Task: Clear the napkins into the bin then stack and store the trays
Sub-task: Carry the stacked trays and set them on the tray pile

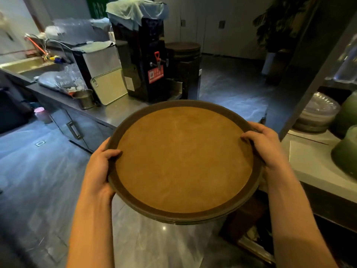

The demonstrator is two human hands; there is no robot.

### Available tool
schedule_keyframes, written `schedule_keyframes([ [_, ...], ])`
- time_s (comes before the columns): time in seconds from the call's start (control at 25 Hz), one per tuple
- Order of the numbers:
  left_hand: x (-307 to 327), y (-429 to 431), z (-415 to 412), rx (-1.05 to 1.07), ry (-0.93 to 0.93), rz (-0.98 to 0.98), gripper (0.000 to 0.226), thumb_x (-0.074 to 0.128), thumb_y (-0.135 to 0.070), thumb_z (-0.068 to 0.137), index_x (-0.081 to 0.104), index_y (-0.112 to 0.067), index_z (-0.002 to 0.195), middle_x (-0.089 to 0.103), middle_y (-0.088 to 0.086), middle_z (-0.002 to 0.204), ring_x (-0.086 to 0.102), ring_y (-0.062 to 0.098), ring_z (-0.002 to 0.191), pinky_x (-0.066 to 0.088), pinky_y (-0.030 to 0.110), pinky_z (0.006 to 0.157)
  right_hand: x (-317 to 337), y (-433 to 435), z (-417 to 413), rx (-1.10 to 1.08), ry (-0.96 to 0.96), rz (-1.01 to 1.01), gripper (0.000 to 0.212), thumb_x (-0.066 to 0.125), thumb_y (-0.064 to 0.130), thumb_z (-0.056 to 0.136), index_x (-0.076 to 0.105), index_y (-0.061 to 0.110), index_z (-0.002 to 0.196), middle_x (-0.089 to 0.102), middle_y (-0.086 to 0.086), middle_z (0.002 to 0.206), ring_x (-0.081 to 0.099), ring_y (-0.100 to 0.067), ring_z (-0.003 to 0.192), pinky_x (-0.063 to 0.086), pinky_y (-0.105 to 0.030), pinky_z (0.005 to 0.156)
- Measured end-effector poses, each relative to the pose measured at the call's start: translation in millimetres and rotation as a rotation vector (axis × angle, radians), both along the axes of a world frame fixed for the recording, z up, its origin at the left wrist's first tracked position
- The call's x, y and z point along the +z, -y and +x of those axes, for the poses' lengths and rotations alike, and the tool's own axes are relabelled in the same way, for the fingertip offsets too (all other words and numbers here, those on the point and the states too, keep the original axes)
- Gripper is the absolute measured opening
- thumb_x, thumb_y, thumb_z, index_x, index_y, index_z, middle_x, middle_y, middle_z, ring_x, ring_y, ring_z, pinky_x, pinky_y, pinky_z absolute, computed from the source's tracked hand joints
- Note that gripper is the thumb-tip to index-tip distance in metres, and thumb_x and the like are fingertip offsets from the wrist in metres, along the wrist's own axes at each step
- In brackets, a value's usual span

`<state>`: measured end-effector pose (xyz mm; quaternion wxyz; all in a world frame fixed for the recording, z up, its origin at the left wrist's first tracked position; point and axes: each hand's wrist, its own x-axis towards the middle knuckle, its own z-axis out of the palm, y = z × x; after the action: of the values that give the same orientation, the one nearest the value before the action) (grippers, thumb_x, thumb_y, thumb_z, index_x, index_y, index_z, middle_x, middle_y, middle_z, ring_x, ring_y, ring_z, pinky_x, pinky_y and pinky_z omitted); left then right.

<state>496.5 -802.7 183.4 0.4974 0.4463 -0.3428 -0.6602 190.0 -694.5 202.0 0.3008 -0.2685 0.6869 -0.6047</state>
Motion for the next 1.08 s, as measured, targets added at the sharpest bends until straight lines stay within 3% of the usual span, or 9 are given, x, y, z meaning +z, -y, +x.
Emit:
schedule_keyframes([
  [0.2,2.1,79.1,-41.0,0.029,-0.003,-0.007,0.047,0.04,0.003,0.089,0.065,-0.021,0.122,0.072,0.009,0.103,0.071,0.023,0.082,0.059,0.03,0.055,13.0,92.0,-46.9,0.043,-0.025,-0.003,0.041,0.055,0.002,0.09,0.062,0.018,0.127,0.068,0.0,0.099,0.065,-0.008,0.075,0.05,-0.013,0.047],
  [0.32,-1.2,133.0,-62.6,0.033,-0.006,0.002,0.048,0.04,0.006,0.088,0.066,-0.022,0.116,0.073,0.008,0.099,0.072,0.021,0.078,0.059,0.029,0.055,9.6,145.5,-68.2,0.041,-0.016,0.031,0.041,0.054,0.004,0.092,0.06,0.02,0.13,0.068,-0.001,0.104,0.066,-0.012,0.08,0.052,-0.019,0.054],
  [0.48,-9.1,231.2,-95.0,-0.035,0.002,-0.008,0.055,0.036,0.008,0.083,0.064,-0.021,0.121,0.071,0.012,0.104,0.068,0.027,0.087,0.059,0.033,0.061,2.0,223.5,-95.4,-0.013,-0.02,0.056,0.04,0.049,0.003,0.096,0.058,0.021,0.13,0.065,0.0,0.106,0.064,-0.013,0.085,0.049,-0.024,0.062],
  [0.6,1.0,313.8,-117.2,-0.113,0.015,-0.03,0.058,0.034,0.008,0.081,0.062,-0.019,0.124,0.07,0.011,0.105,0.067,0.027,0.088,0.058,0.032,0.062,12.1,282.0,-109.4,-0.098,0.004,0.052,0.036,0.047,0.001,0.097,0.057,0.022,0.125,0.062,0.006,0.093,0.062,-0.01,0.078,0.049,-0.02,0.055],
  [0.84,17.6,446.3,-166.2,-0.183,0.006,-0.027,0.06,0.037,0.004,0.082,0.059,-0.023,0.131,0.07,0.011,0.114,0.069,0.028,0.095,0.057,0.035,0.065,27.8,383.7,-143.8,-0.202,0.015,0.034,0.04,0.047,0.002,0.096,0.058,0.024,0.128,0.065,0.001,0.098,0.064,-0.015,0.083,0.048,-0.028,0.062],
  [0.96,19.3,488.1,-199.8,-0.218,-0.01,-0.033,0.059,0.037,0.004,0.082,0.06,-0.024,0.128,0.069,0.013,0.116,0.068,0.03,0.098,0.056,0.037,0.065,27.3,422.6,-175.3,-0.218,0.029,0.036,0.042,0.048,0.003,0.095,0.059,0.022,0.131,0.067,-0.007,0.111,0.066,-0.022,0.092,0.05,-0.031,0.066],
  [1.08,16.2,526.2,-241.5,-0.199,0.028,-0.039,0.059,0.037,0.003,0.082,0.061,-0.026,0.127,0.069,0.013,0.116,0.067,0.032,0.101,0.056,0.04,0.069,24.2,463.9,-219.5,-0.227,0.047,0.01,0.041,0.047,0.001,0.095,0.06,0.021,0.13,0.069,-0.009,0.107,0.067,-0.021,0.087,0.051,-0.031,0.064],
])
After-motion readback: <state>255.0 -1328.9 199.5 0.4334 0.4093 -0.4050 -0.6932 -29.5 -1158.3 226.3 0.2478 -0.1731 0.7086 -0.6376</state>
